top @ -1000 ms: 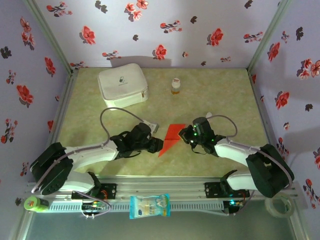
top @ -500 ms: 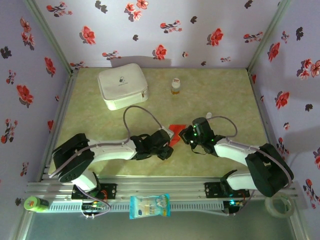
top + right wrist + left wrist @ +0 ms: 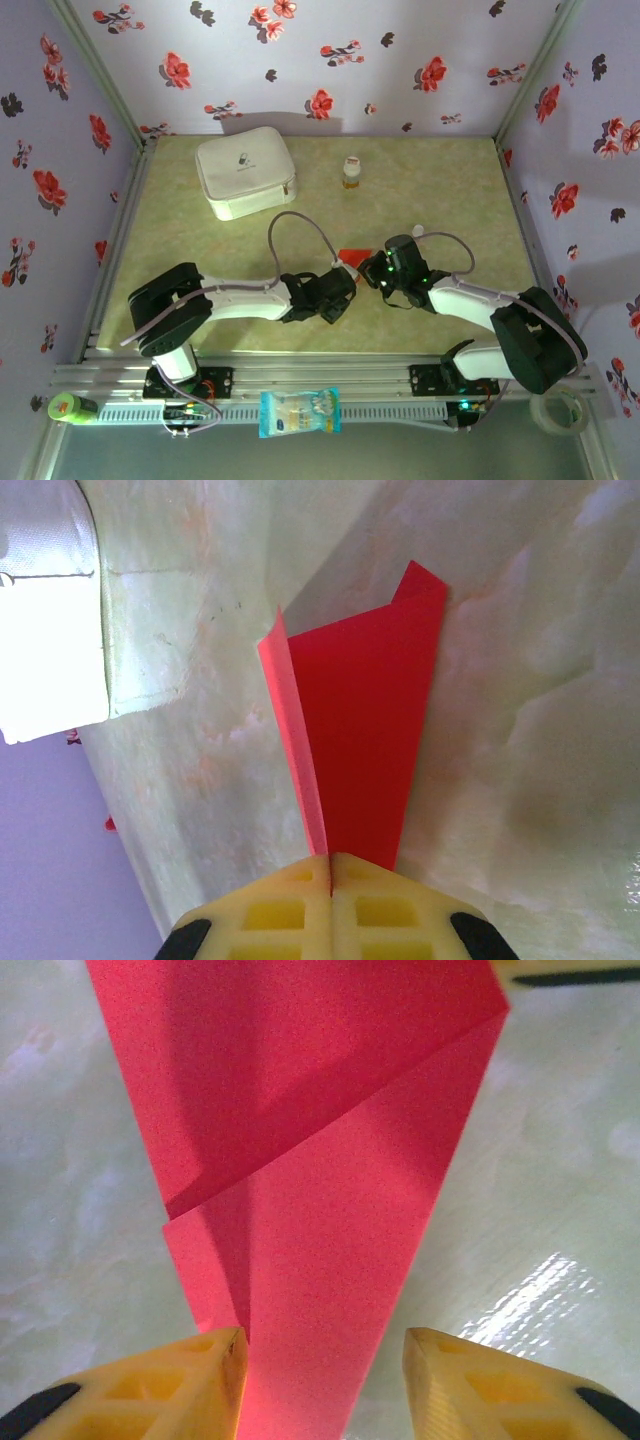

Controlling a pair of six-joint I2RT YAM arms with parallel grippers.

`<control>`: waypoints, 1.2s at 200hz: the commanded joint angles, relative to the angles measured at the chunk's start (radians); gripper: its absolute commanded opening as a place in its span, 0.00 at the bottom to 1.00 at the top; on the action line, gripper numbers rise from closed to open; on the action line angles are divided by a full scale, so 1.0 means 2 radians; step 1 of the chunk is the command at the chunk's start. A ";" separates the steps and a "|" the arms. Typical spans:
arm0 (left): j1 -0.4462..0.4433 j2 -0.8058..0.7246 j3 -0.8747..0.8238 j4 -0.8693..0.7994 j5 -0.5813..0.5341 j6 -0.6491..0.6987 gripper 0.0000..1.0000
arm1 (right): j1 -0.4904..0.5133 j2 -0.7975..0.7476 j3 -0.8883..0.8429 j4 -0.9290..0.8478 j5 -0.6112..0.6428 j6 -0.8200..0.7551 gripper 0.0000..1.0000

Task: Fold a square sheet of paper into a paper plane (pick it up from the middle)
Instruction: Perform the fifth fold on the wing at the bottom-center of the table.

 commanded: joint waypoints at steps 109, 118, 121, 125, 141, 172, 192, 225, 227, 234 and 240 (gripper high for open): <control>-0.021 0.026 0.024 -0.022 -0.071 0.040 0.36 | 0.002 0.000 0.005 0.000 0.005 0.007 0.00; -0.022 0.028 0.023 -0.022 -0.073 0.042 0.36 | 0.003 0.001 0.005 0.000 0.004 0.007 0.00; -0.022 0.028 0.023 -0.023 -0.074 0.043 0.37 | 0.003 0.002 0.005 0.000 0.004 0.006 0.00; -0.022 0.028 0.024 -0.023 -0.076 0.042 0.37 | 0.003 0.001 0.005 0.000 0.004 0.007 0.00; -0.023 0.027 0.021 -0.020 -0.077 0.042 0.37 | 0.003 0.001 0.005 0.000 0.004 0.007 0.00; -0.023 0.023 0.018 -0.012 -0.077 0.042 0.34 | 0.003 0.001 0.004 0.000 0.004 0.008 0.00; -0.023 0.023 0.019 -0.011 -0.077 0.043 0.29 | 0.003 0.000 0.003 -0.001 0.004 0.008 0.00; -0.023 0.026 0.021 -0.014 -0.077 0.043 0.22 | 0.003 0.001 0.005 -0.001 0.005 0.007 0.00; -0.023 0.026 0.021 -0.013 -0.077 0.043 0.21 | 0.003 0.001 0.005 -0.001 0.005 0.007 0.00; -0.023 0.026 0.021 -0.014 -0.079 0.043 0.20 | 0.003 0.001 0.005 -0.001 0.005 0.007 0.00; -0.023 0.026 0.020 -0.014 -0.079 0.042 0.19 | 0.003 0.001 0.004 -0.001 0.004 0.007 0.00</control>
